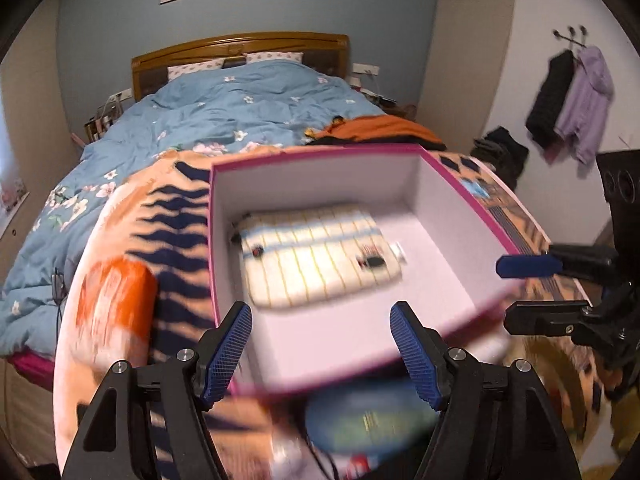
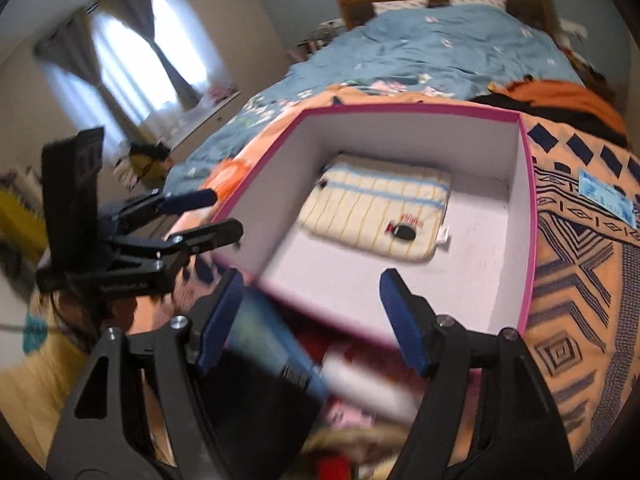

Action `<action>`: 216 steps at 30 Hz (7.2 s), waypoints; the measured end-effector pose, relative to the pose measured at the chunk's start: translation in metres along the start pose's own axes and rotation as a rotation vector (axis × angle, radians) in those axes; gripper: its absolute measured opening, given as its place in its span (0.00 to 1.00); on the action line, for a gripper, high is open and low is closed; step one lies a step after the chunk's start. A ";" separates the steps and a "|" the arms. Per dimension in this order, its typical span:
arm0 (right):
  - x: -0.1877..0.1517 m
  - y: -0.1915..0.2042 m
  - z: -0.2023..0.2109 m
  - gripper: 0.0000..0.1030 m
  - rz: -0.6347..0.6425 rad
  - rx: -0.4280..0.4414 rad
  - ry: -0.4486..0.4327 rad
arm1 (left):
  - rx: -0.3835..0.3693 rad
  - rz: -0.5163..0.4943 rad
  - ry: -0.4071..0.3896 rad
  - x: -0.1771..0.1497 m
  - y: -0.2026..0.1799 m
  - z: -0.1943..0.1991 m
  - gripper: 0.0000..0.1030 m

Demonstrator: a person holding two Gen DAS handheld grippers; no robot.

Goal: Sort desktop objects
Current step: 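Open both grippers and withdraw from the box toward the clutter, then grasp the black cloth with the right gripper and lift it, then carry the black cloth into the magenta box and lower it onto the pouch, then open the right gripper and withdraw from the box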

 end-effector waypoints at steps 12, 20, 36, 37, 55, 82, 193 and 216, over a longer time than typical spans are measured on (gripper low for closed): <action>-0.093 0.023 -0.002 0.70 0.108 -0.059 0.129 | -0.028 0.017 0.076 -0.095 -0.013 0.031 0.71; -0.098 0.041 -0.012 0.70 0.152 -0.043 0.144 | -0.014 0.038 0.085 -0.119 -0.016 0.041 0.72; -0.102 0.046 -0.022 0.48 0.174 -0.096 0.161 | -0.100 0.083 0.125 -0.137 -0.023 0.034 0.79; -0.103 0.046 -0.023 0.38 0.187 -0.110 0.161 | -0.111 0.083 0.126 -0.137 -0.024 0.033 0.79; -0.085 0.056 0.011 0.10 0.307 -0.170 -0.019 | -0.123 0.095 0.066 -0.116 -0.028 0.050 0.16; -0.001 0.072 0.055 0.10 0.349 -0.171 -0.235 | -0.038 0.004 -0.139 -0.008 -0.020 0.083 0.16; 0.043 -0.005 -0.035 0.49 0.049 -0.140 -0.053 | 0.044 0.007 -0.098 0.028 0.010 -0.008 0.53; -0.096 0.045 -0.025 0.55 0.103 -0.099 0.079 | -0.028 -0.022 -0.031 -0.075 0.000 -0.006 0.54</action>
Point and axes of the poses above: each gripper's, at about its wrist camera, not at the fingertips, and z roughly against the way its jaws point, y to its left, x to its top, the point moved 10 cm from there along -z, roughly the way its jaws point
